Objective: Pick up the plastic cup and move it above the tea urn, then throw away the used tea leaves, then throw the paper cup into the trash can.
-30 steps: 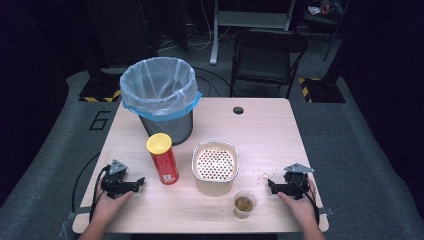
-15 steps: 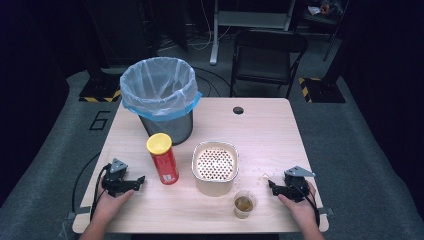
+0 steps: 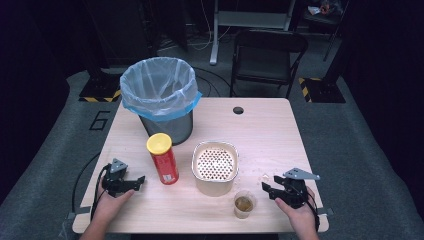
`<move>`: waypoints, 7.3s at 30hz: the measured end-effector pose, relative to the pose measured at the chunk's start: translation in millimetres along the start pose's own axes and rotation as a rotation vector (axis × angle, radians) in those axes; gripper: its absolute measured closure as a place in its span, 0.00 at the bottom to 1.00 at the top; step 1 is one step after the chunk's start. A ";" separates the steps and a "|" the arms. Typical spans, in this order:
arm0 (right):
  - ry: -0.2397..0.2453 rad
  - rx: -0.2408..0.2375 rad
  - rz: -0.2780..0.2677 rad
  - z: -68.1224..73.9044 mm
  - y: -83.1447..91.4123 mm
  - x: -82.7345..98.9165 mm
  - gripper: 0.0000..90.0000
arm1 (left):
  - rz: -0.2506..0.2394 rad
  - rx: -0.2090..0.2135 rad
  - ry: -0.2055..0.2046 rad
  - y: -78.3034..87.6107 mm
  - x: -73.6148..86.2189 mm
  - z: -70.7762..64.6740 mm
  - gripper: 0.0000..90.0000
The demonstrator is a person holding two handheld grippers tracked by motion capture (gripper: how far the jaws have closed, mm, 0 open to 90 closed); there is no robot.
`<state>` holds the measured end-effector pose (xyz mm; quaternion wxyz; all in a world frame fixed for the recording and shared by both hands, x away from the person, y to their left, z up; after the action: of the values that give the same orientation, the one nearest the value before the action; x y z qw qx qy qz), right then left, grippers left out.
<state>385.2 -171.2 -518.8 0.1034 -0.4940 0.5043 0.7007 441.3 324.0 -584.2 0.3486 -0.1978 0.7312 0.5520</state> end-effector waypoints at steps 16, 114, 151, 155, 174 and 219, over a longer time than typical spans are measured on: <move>0.109 -0.083 -0.066 63.5 32.0 -30.9 0.17 | 0.002 -0.003 0.014 -0.3 0.1 -1.1 0.13; 0.220 -0.020 -0.063 52.6 -13.0 -12.6 0.38 | 0.002 0.002 0.007 -1.1 -0.8 -0.8 0.13; 0.279 -0.060 -0.065 -23.2 -55.7 -52.4 0.40 | 0.002 0.004 0.004 -1.6 -1.4 -0.6 0.13; 0.318 -0.071 -0.071 -26.0 -52.6 -68.5 0.40 | 0.000 0.006 0.004 -2.5 -2.3 -0.6 0.13; 0.373 -0.090 -0.127 -33.3 -50.3 -118.6 0.40 | 0.000 0.005 0.003 -2.4 -2.2 -0.6 0.13; 0.877 0.055 -0.254 2.9 -85.4 -183.7 0.40 | 0.000 0.006 0.004 -2.5 -2.2 -0.7 0.13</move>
<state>528.5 -63.8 -424.1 -0.0217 -0.7989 0.4545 0.3934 444.3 322.4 -584.2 0.3477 -0.1977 0.7335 0.5496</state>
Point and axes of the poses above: each handheld gripper's, and its own axes: y roughly backward along the jaws, x roughly out of its underside, z roughly to its left, the point moved 8 cm from there along -y, roughly forward along the jaws, and after that the axes turned 11 degrees about y, right-handed, at the moved point
